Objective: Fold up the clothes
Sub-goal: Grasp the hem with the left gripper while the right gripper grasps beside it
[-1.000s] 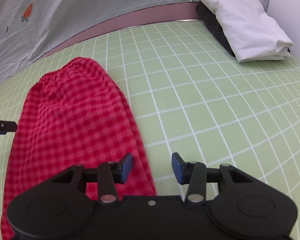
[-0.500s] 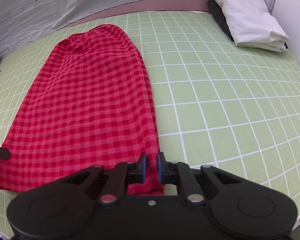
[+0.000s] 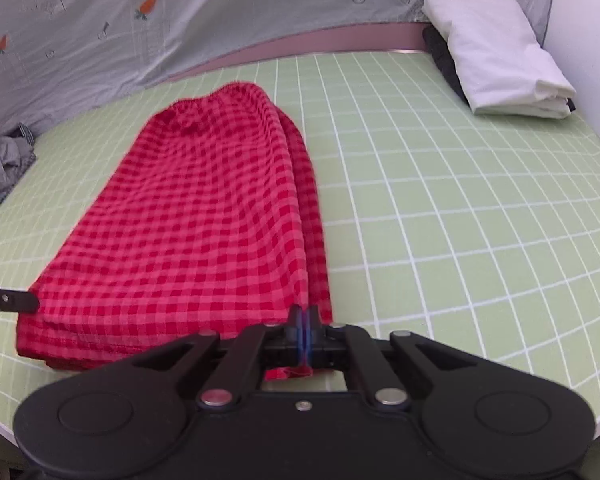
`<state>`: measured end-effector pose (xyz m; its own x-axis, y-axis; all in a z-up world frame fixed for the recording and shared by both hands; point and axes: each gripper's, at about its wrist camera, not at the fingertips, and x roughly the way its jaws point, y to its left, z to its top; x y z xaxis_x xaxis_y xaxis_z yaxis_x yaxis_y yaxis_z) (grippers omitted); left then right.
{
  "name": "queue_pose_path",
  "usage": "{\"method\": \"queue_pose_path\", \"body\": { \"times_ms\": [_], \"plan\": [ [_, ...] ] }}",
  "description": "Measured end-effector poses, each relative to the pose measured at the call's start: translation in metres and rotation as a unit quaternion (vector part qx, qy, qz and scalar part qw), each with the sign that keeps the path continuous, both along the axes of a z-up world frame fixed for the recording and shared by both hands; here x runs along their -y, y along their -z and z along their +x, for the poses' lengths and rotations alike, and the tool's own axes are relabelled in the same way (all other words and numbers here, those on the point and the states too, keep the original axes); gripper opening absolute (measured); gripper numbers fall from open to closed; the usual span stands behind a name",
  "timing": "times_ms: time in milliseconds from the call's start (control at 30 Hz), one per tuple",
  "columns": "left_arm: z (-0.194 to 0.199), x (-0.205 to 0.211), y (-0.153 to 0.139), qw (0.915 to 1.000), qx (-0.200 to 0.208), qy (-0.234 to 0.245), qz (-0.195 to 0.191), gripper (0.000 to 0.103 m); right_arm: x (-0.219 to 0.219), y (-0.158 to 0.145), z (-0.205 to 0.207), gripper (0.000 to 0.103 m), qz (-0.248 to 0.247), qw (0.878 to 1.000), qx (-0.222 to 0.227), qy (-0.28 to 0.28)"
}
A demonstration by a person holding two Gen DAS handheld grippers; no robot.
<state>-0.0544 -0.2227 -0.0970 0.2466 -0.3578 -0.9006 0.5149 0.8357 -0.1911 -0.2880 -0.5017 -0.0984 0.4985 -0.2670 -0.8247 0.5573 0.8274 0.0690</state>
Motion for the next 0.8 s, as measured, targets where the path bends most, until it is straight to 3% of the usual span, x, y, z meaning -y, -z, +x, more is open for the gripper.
{"method": "queue_pose_path", "body": {
  "times_ms": [33, 100, 133, 300, 667, 733, 800],
  "plan": [
    [-0.001, 0.0, 0.001, 1.0, 0.003, -0.003, 0.001, 0.04, 0.0, 0.004, 0.001, 0.014, -0.003, 1.0, -0.009, 0.003],
    [-0.002, 0.0, 0.001, 1.0, 0.005, -0.006, -0.001, 0.056, 0.002, 0.005, 0.0, 0.046, -0.007, 1.0, -0.006, 0.008],
    [-0.002, 0.001, 0.002, 1.0, 0.005, -0.005, -0.003, 0.061, 0.002, 0.004, -0.001, 0.049, -0.009, 1.0, 0.001, 0.008],
    [-0.007, 0.012, 0.011, 0.9997, 0.009, 0.015, 0.017, 0.063, 0.004, 0.012, 0.007, 0.061, -0.004, 1.0, 0.003, -0.005],
    [-0.023, 0.027, 0.022, 0.9975, 0.028, 0.05, 0.042, 0.067, -0.006, 0.026, 0.019, 0.062, -0.006, 0.999, -0.021, -0.03],
    [-0.027, 0.028, 0.022, 0.9968, 0.034, 0.056, 0.045, 0.063, -0.007, 0.026, 0.019, 0.054, -0.009, 0.999, -0.02, -0.036],
    [-0.034, 0.031, 0.022, 0.9944, 0.051, 0.078, 0.051, 0.048, -0.009, 0.024, 0.018, 0.033, -0.011, 0.999, -0.017, -0.044]
  ]
}}
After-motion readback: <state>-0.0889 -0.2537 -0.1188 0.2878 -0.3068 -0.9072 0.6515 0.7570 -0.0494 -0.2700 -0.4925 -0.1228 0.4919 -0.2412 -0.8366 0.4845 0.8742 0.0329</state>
